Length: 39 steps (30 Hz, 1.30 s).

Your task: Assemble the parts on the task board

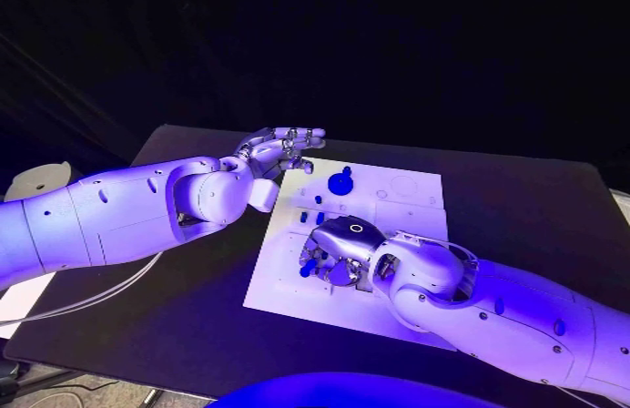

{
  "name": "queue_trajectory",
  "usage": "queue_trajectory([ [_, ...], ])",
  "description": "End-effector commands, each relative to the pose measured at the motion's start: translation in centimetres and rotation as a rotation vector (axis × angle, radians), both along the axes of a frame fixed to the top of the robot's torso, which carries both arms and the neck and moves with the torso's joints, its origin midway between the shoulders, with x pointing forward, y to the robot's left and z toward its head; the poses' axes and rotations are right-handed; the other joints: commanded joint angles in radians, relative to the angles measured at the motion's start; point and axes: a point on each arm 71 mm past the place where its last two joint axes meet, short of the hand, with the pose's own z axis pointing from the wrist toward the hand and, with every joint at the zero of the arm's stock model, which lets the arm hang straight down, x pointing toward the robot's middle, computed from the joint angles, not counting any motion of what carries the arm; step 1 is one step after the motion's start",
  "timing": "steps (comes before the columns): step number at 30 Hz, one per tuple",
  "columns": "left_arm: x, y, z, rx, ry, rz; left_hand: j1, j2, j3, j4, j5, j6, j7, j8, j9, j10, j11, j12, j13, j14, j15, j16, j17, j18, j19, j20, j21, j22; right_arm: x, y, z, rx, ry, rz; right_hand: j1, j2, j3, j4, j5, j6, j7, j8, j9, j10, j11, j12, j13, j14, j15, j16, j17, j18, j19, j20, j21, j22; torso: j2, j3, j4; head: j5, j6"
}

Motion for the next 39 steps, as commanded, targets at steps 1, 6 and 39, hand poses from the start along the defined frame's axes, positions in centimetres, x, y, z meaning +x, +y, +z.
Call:
queue_trajectory([
  [1, -0.1, -0.2, 0.1, -0.01, -0.007, -0.02, -0.003, 0.007, -0.003, -0.006, 0.003, -0.001, 0.003, 0.003, -0.002, -0.009, -0.001, 0.004, 0.001, -0.007, 0.0, -0.005, -0.001, 0.011, -0.007, 0.002, -0.004, -0.001, -0.2, 0.0, -0.4, -0.066, -0.018, 0.001, -0.004, 0.011, 0.007, 0.002, 0.003, 0.001, 0.004, 0.003, 0.001, 0.038, -0.031, 0.0, 0.001, 0.052, -0.002, 0.003, 0.0, 0.012, -0.003, -0.006, 0.0, 0.0, 0.0, -0.0004, 0.0007, 0.001, 0.0],
  [6, -0.1, -0.2, 0.1, -0.01, -0.007, -0.02, -0.003, 0.007, -0.003, -0.006, 0.003, -0.001, 0.003, 0.003, -0.002, -0.009, -0.001, 0.004, 0.001, -0.007, 0.0, -0.005, -0.001, 0.011, -0.007, 0.002, -0.004, -0.001, -0.4, 0.5, -0.4, -0.073, -0.022, 0.007, -0.022, 0.0, 0.003, 0.003, 0.003, -0.011, 0.008, -0.007, -0.001, 0.027, -0.026, -0.013, -0.001, 0.05, 0.002, -0.001, -0.007, 0.013, -0.006, -0.002, -0.004, -0.006, 0.0, -0.0009, -0.0003, 0.002, -0.001],
  [39, -0.1, -0.2, 0.1, -0.01, -0.001, -0.027, -0.005, 0.012, -0.003, -0.007, 0.003, -0.002, 0.003, 0.004, -0.002, -0.013, -0.001, 0.008, 0.001, -0.01, 0.0, -0.006, -0.006, 0.011, -0.009, 0.002, -0.005, -0.002, -0.2, -3.3, 2.7, 0.187, -0.034, -0.095, -0.071, -0.039, -0.223, 0.05, 0.006, -0.21, 0.04, -0.02, -0.021, -0.262, 0.027, 0.039, 0.002, 0.033, 0.048, -0.025, -0.067, 0.034, -0.051, 0.043, -0.076, -0.101, -0.001, -0.0008, -0.002, -0.019, 0.011],
])
